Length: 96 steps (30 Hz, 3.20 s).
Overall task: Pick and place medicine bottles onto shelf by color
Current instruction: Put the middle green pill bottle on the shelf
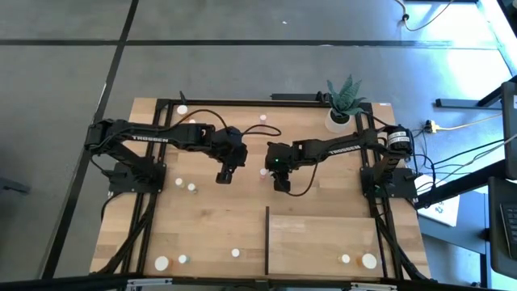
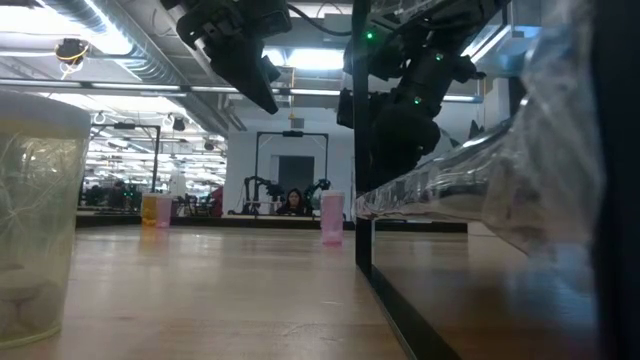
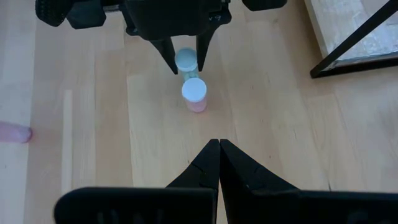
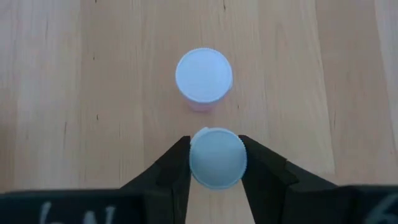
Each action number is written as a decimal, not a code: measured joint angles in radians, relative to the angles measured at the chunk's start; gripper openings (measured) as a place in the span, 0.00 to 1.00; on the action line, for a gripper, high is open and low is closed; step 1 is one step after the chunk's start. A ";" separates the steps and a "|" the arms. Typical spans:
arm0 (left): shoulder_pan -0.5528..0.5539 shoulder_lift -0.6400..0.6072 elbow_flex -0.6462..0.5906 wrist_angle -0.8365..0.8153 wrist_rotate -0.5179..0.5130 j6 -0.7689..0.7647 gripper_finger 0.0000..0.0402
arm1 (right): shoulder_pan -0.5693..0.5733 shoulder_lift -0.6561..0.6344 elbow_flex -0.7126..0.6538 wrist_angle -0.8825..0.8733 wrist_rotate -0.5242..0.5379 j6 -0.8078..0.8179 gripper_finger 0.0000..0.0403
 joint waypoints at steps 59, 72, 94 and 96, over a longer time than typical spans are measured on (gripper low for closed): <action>-0.166 0.000 0.000 0.174 0.000 -0.028 0.00 | 0.505 -0.389 0.059 -0.324 0.131 0.462 0.31; -0.351 0.000 0.000 0.331 -0.002 -0.053 0.00 | 0.747 -0.384 0.059 -0.324 0.233 0.711 0.31; -0.490 0.000 0.000 0.405 -0.132 -0.079 0.00 | 0.932 -0.155 0.058 -0.300 0.282 0.895 0.31; -0.490 0.000 0.000 0.405 -0.132 -0.079 0.00 | 0.931 -0.142 0.058 -0.284 0.271 0.895 0.31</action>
